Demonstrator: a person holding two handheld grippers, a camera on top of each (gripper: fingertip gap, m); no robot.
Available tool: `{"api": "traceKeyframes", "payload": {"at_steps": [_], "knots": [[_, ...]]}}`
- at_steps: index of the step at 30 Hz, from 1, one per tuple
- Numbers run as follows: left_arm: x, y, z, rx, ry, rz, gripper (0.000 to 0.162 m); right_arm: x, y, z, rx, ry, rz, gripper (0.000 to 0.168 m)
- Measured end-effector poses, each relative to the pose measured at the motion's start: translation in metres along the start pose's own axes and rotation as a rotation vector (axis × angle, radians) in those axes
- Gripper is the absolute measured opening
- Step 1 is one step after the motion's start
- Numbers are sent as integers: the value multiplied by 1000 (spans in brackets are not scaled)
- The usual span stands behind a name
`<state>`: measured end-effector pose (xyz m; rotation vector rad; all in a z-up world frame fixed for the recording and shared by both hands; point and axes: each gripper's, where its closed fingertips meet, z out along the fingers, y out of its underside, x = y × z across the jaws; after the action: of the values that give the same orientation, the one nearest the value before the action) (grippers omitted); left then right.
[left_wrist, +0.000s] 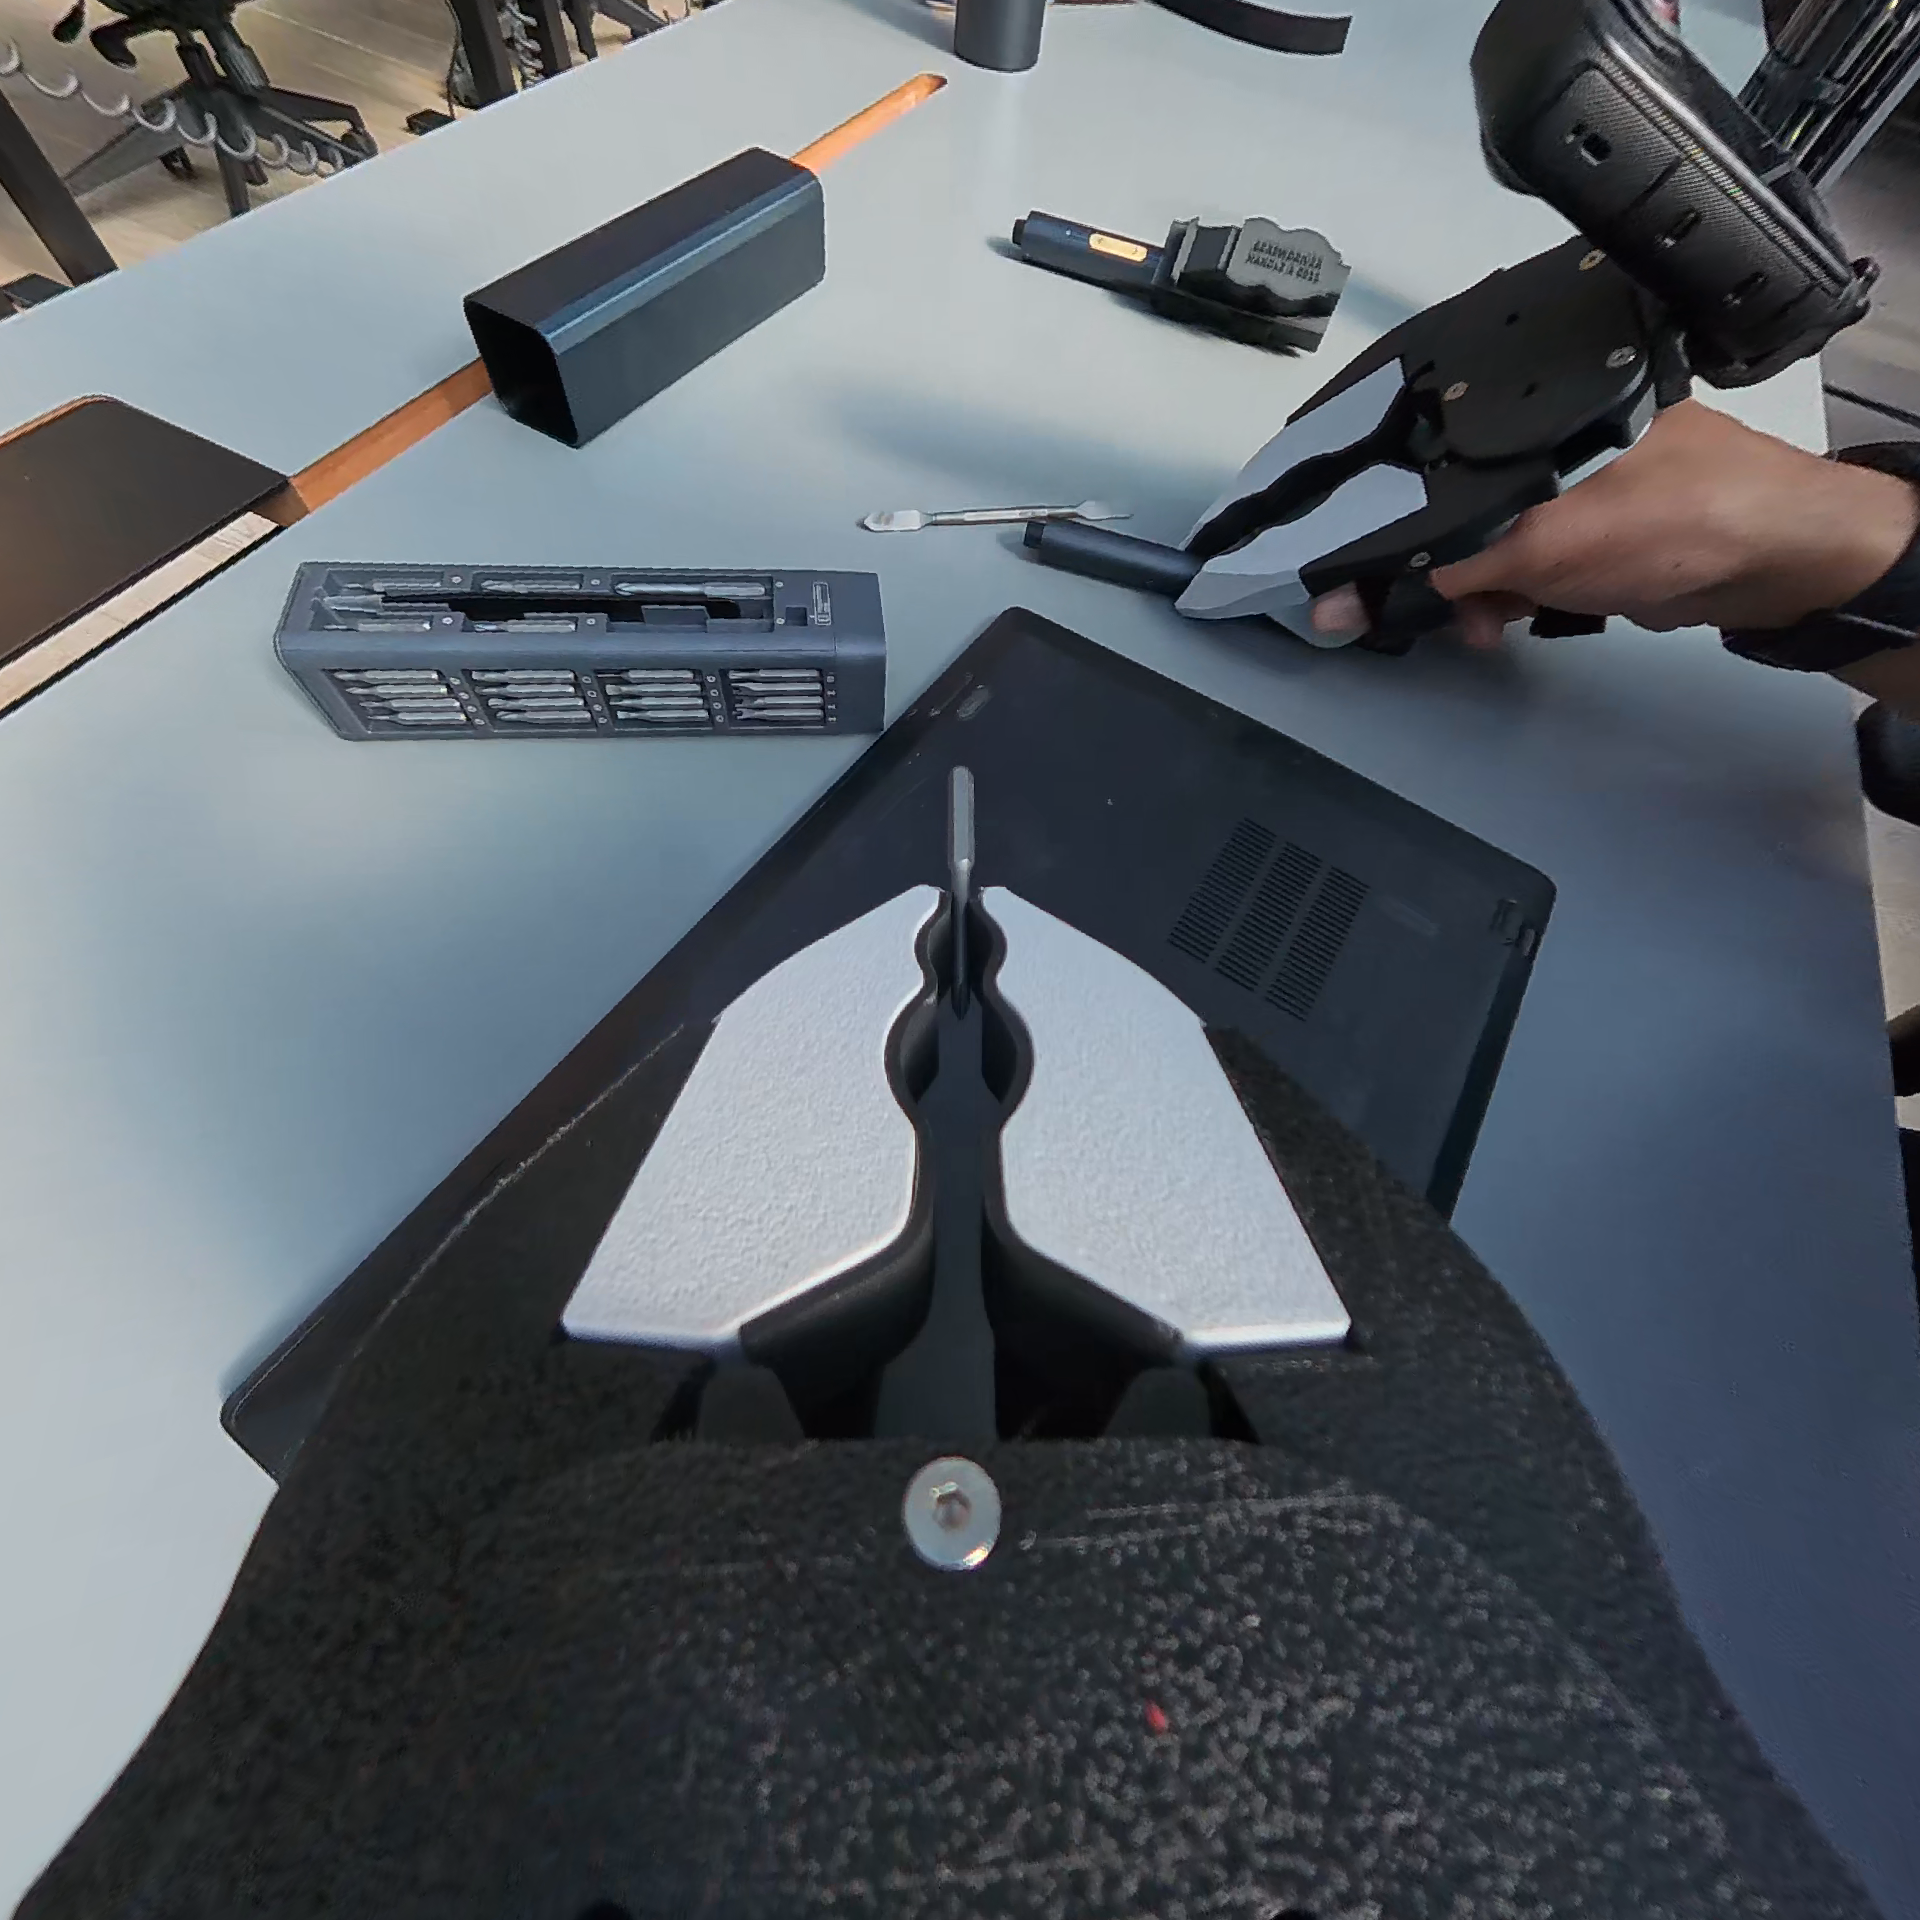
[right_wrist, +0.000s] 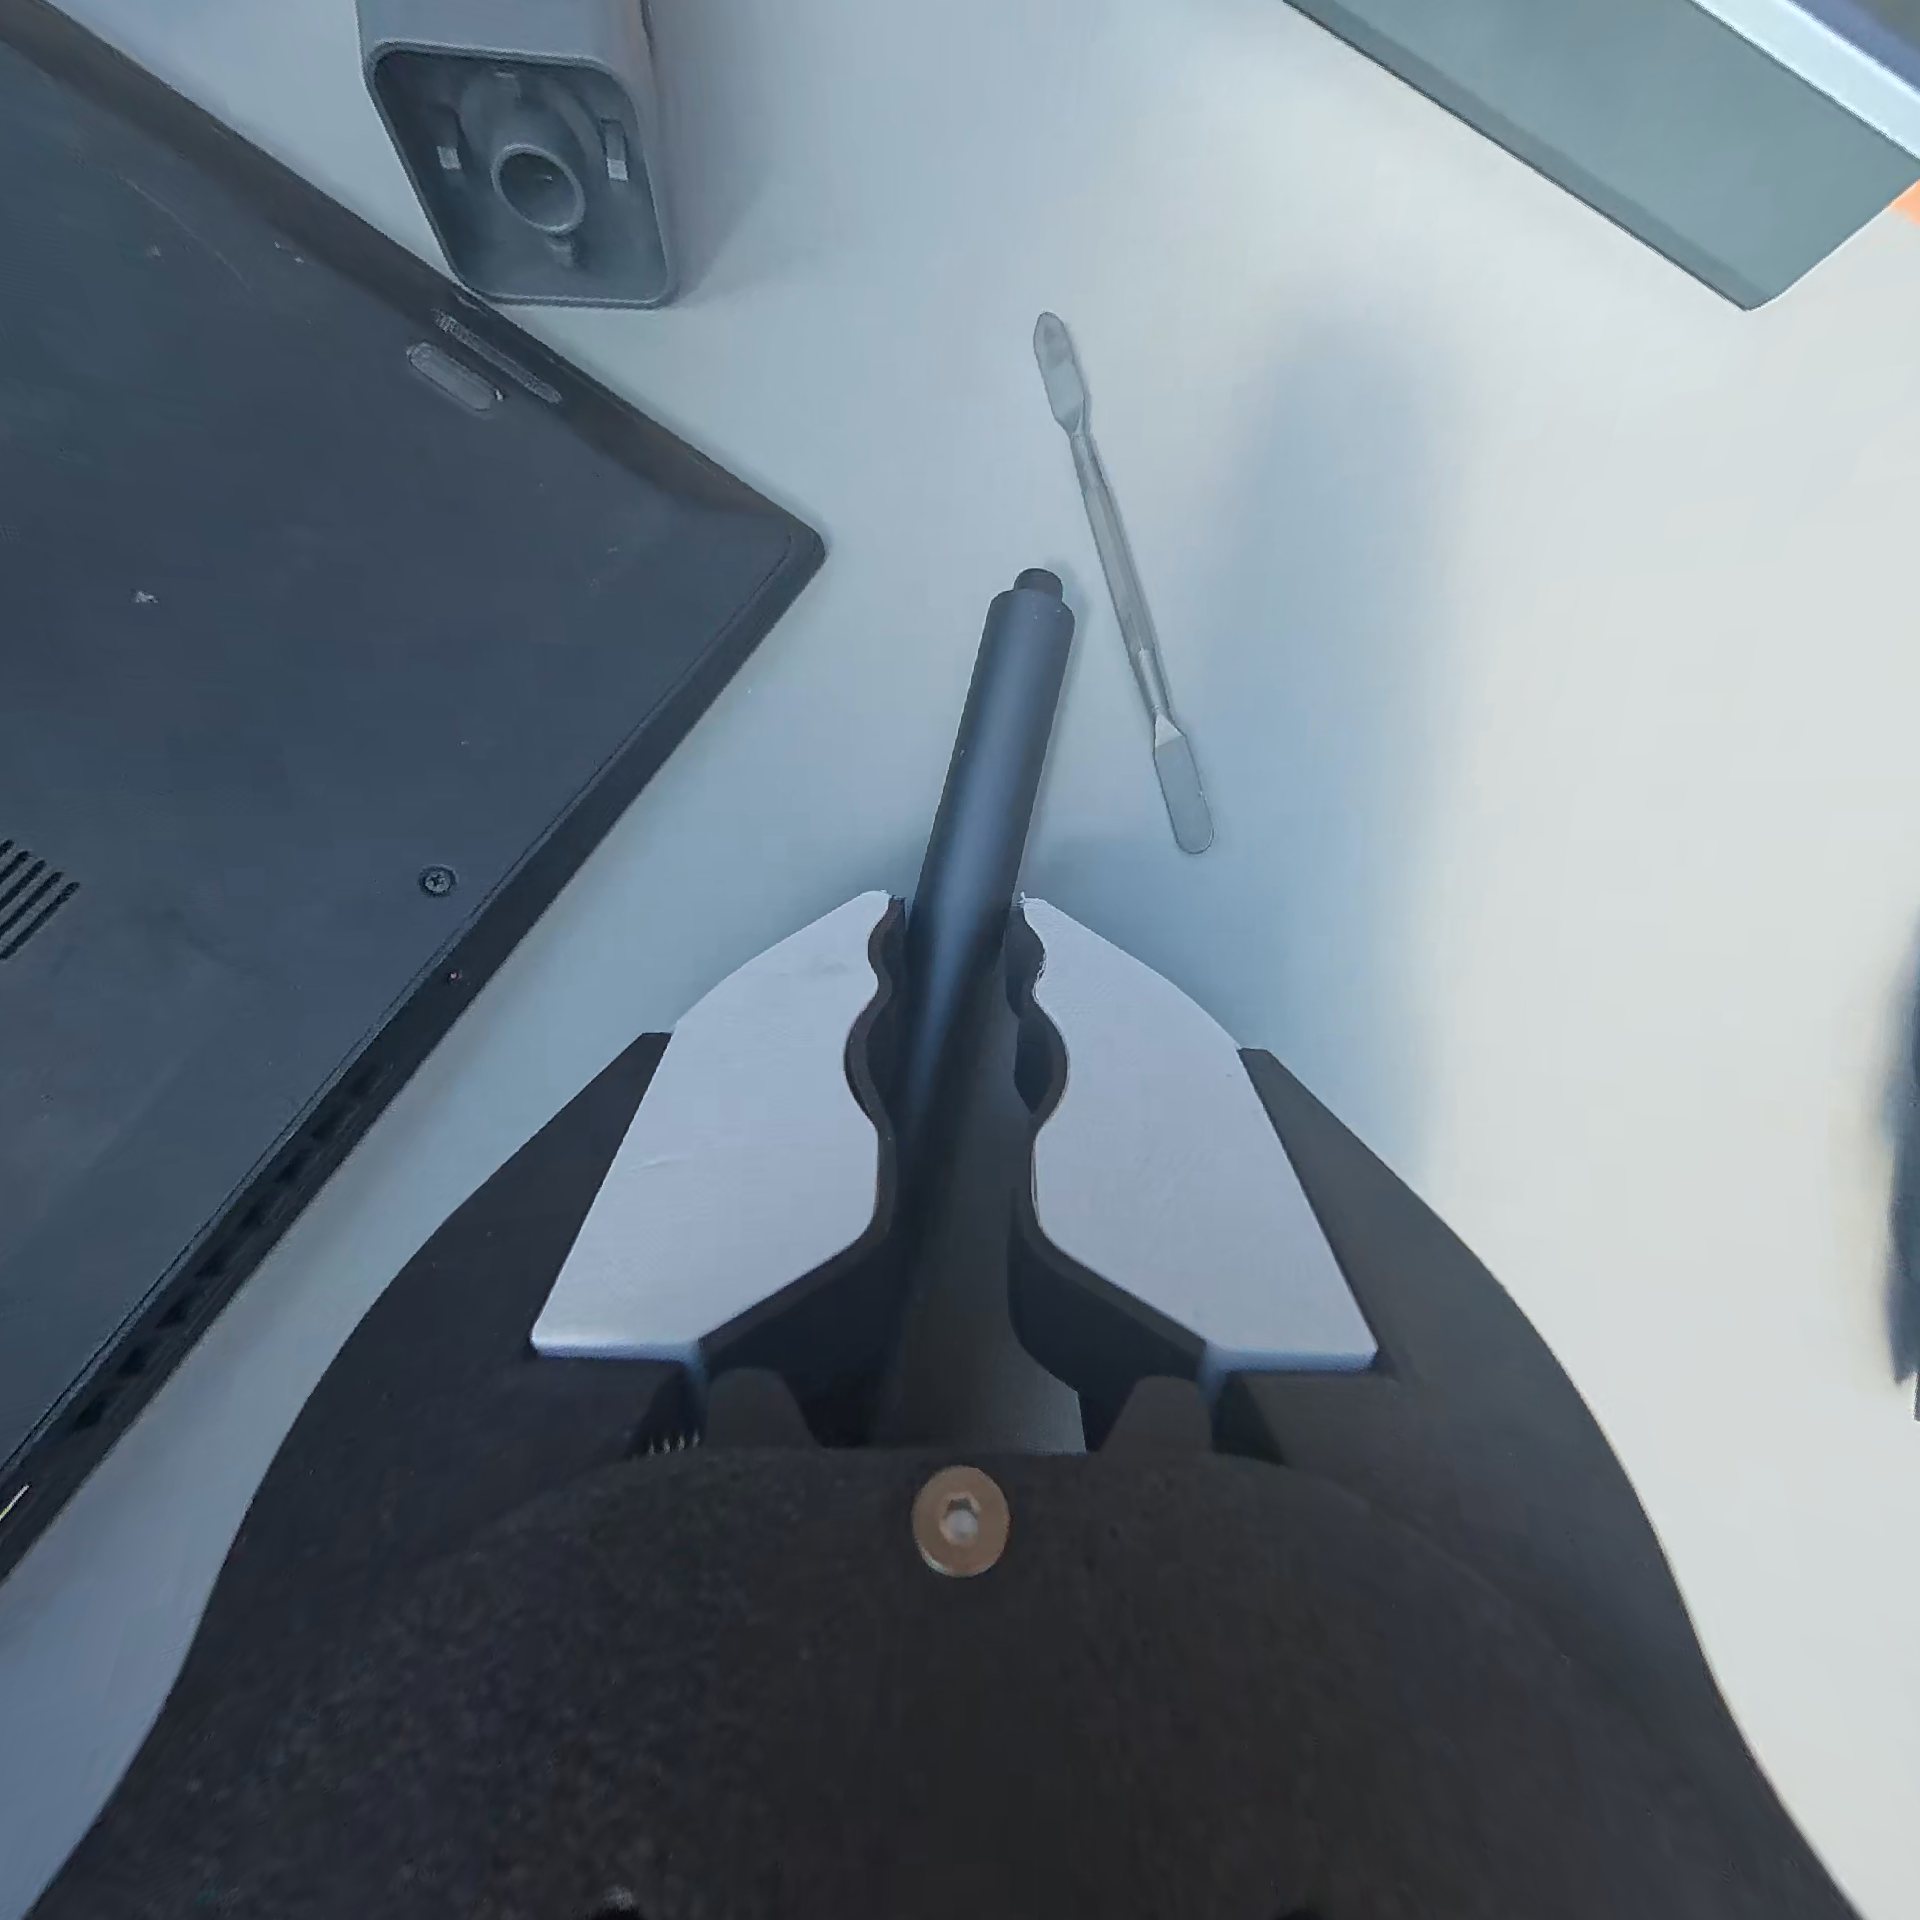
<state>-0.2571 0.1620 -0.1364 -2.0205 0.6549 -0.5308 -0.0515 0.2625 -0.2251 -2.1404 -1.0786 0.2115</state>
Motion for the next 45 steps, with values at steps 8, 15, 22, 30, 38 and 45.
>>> {"api": "traceKeyframes", "payload": {"at_steps": [8, 15, 22, 30, 38, 45], "knots": [[2, 6, 10, -39, 50, 13, 3, -5, 3, -14, 44, -46, -194, 16], [10, 5, 17, -81, 91, 37, 3, -23, 1, -41, 88, -172, -284, 16], [17, 5, 14, -86, 99, 38, 3, -43, 16, -52, 116, -414, -181, 16], [24, 13, 10, -103, 100, 39, 3, -55, 34, -57, 86, -487, -306, 17], [31, 13, 6, -101, 102, 53, 3, -48, 45, -52, 47, -450, -349, 41], [33, 9, -1, -95, 95, 68, 2, -48, 47, -54, 52, -459, -360, 37]]}}
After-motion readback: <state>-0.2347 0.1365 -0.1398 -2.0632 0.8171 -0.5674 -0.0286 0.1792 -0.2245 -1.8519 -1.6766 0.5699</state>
